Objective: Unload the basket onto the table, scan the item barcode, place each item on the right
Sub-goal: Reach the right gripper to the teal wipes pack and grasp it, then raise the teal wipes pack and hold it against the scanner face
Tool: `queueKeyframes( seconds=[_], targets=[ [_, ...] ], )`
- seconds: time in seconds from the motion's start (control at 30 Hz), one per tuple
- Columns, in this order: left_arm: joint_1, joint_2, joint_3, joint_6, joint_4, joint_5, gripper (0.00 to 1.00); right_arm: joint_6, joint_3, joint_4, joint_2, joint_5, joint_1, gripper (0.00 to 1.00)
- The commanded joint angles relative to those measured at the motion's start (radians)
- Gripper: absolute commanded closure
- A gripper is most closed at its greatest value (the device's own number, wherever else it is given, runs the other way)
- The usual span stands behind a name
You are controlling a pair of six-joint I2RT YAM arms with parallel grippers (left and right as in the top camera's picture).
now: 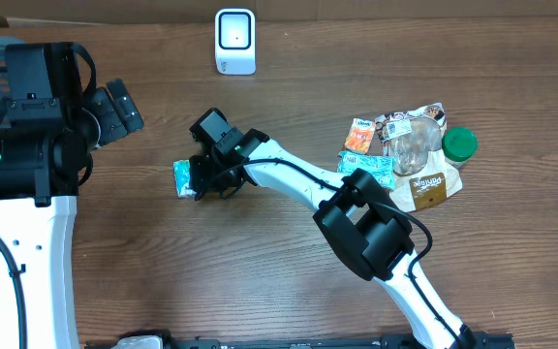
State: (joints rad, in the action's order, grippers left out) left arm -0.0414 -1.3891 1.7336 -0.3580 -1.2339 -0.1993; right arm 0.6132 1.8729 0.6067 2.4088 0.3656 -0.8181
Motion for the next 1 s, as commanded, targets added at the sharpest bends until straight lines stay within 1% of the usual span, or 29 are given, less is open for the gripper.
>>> queueKeyframes(
  seconds=[0.0,0.13,0.27,0.37,0.47,0.53,0.7,0.77,0.87,0.97],
  targets=[
    [-0.004,0.009,0.008,0.022,0.003,-0.011,0.0,0.008,0.008,0.036,0.018,0.026,0.025,0.96],
    [-0.004,0.009,0.008,0.022,0.003,-0.011,0.0,-0.009,0.008,0.072,-0.054,0.17,0.097,0.96],
    [-0.004,0.009,0.008,0.022,0.003,-0.011,0.0,-0.104,0.008,0.142,-0.149,0.393,0.19,0.96],
    [-0.004,0.009,0.008,0.022,0.003,-0.011,0.0,-0.164,0.008,0.186,-0.196,0.508,0.244,0.96],
    [-0.004,0.009,0.008,0.022,0.003,-0.011,0.0,-0.206,0.008,0.218,-0.232,0.615,0.306,0.96],
    [-0.004,0.009,0.008,0.022,0.003,-0.011,0.0,-0.253,0.008,0.235,-0.252,0.757,0.369,0.96],
    [-0.004,0.009,0.008,0.022,0.003,-0.011,0.0,-0.352,0.008,0.293,-0.257,0.968,0.459,0.96],
    [-0.004,0.009,0.008,0.022,0.003,-0.011,0.0,-0.425,0.008,0.351,-0.257,1.04,0.491,0.96],
    [-0.004,0.009,0.008,0.022,0.003,-0.011,0.0,-0.586,0.008,0.47,-0.257,1.178,0.533,0.96],
    [-0.004,0.009,0.008,0.022,0.003,-0.011,0.0,-0.705,0.008,0.607,-0.261,1.204,0.57,0.96]
  ],
)
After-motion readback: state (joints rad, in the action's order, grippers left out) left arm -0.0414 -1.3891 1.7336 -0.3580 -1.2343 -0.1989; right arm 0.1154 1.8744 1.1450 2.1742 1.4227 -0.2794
